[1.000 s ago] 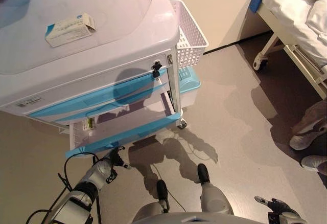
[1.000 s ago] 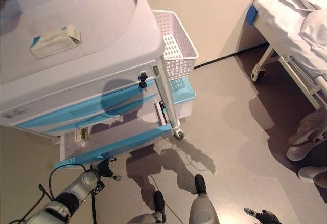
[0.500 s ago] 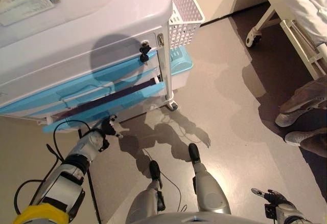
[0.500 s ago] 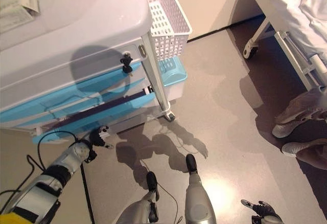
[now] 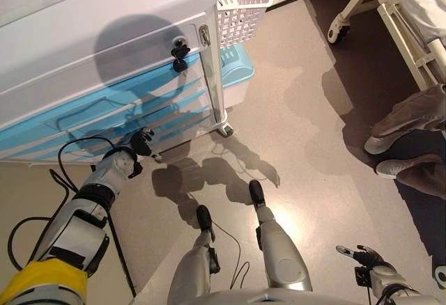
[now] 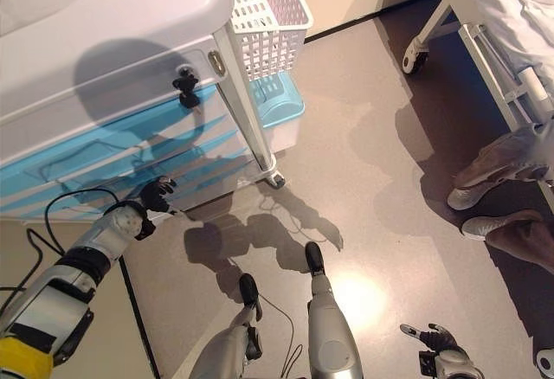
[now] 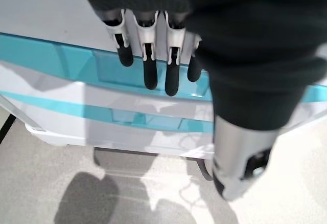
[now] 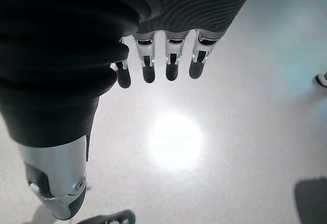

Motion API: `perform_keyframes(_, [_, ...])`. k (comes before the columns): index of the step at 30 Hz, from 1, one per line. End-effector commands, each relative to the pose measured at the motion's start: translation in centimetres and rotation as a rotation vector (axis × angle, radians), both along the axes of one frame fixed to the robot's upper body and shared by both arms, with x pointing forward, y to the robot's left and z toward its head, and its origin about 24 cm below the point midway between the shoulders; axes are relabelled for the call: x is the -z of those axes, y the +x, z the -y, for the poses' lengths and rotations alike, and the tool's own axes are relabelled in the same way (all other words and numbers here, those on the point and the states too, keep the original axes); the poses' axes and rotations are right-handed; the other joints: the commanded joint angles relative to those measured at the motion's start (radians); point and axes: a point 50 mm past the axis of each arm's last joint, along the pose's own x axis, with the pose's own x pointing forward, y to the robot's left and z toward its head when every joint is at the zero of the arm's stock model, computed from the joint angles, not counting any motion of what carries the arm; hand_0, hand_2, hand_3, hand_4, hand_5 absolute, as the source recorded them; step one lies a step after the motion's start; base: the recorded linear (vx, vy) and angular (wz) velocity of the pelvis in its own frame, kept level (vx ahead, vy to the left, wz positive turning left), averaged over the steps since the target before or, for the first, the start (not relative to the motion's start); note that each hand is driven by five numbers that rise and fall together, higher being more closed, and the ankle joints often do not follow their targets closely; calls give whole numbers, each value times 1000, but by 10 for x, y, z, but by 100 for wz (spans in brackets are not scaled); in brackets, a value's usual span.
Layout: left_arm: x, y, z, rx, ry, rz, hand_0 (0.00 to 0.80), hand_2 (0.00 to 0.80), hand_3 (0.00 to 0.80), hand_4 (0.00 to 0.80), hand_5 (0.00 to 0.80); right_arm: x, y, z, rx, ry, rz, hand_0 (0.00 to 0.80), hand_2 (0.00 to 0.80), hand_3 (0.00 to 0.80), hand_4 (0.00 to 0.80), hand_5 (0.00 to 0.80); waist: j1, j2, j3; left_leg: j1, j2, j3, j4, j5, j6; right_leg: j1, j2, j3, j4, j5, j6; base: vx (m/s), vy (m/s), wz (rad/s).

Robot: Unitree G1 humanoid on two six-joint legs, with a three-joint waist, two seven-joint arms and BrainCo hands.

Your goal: Open the drawer and pick up the medicine

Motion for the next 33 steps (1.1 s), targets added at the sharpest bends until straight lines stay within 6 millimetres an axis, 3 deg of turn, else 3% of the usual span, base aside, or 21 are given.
perform_keyframes(1, [-72,21,-19,-35,54,240,0,0,0,0,0,1,-6,0,-23,-6,-15,0,0,0,0,0,-20,-42,-50,-142,-47,-55,208,-91,37,-58,-13,-3,112,-35,49,0,0,0])
perform_keyframes(11, [-75,21,-22,-58,48,271,0,0,0,0,0,2,-3,-3,-32,-3,-7,0,0,0,0,0,-16,-50,-52,-152,-45,-56,215,-94,37,-66,-14,3,108,-30,48,0,0,0])
perform_keyframes(15, [-68,19,-20,-70,6,273,0,0,0,0,0,3,-2,-6,-45,-2,-11,0,0,0,0,0,-12,-53,-55,-145,-45,-63,215,-94,36,-58,-14,-2,110,-33,48,0,0,0])
perform_keyframes(18, [-39,7,-20,-106,-69,227,0,0,0,0,0,5,-7,-7,-49,-2,-31,0,0,0,0,0,4,-53,-76,-101,-44,-73,200,-96,32,-15,-18,-12,107,-39,47,46,-8,1])
perform_keyframes(19, [-38,7,-20,-107,-70,226,0,0,0,0,0,5,-7,-6,-49,-3,-32,0,0,0,0,0,3,-53,-76,-99,-44,-73,198,-96,32,-13,-18,-13,107,-39,46,74,-27,-1])
perform_keyframes(20, [-20,-2,-22,-141,-113,186,0,0,0,0,0,6,-10,-5,-44,-4,-44,0,0,0,0,0,11,-55,-93,-67,-42,-76,186,-98,30,19,-21,-19,101,-42,46,50,-20,0])
perform_keyframes(21, [-20,-2,-22,-141,-113,186,0,0,0,0,0,6,-10,-5,-44,-4,-44,0,0,0,0,0,11,-55,-93,-66,-42,-76,186,-98,30,20,-21,-19,101,-42,46,84,-24,0])
perform_keyframes(26, [33,-37,-35,-290,-303,67,0,0,0,0,0,6,-15,-3,-39,-2,-67,0,0,0,0,0,31,-54,-143,22,-45,-76,138,-95,26,102,-20,-38,56,-37,48,55,-13,-1])
perform_keyframes(33, [85,-86,-40,-439,-482,-53,0,0,0,0,0,9,-23,-5,-53,14,-106,0,0,0,0,0,59,-45,-237,144,-41,-89,33,-63,22,208,-4,-68,7,-46,46,35,-25,5])
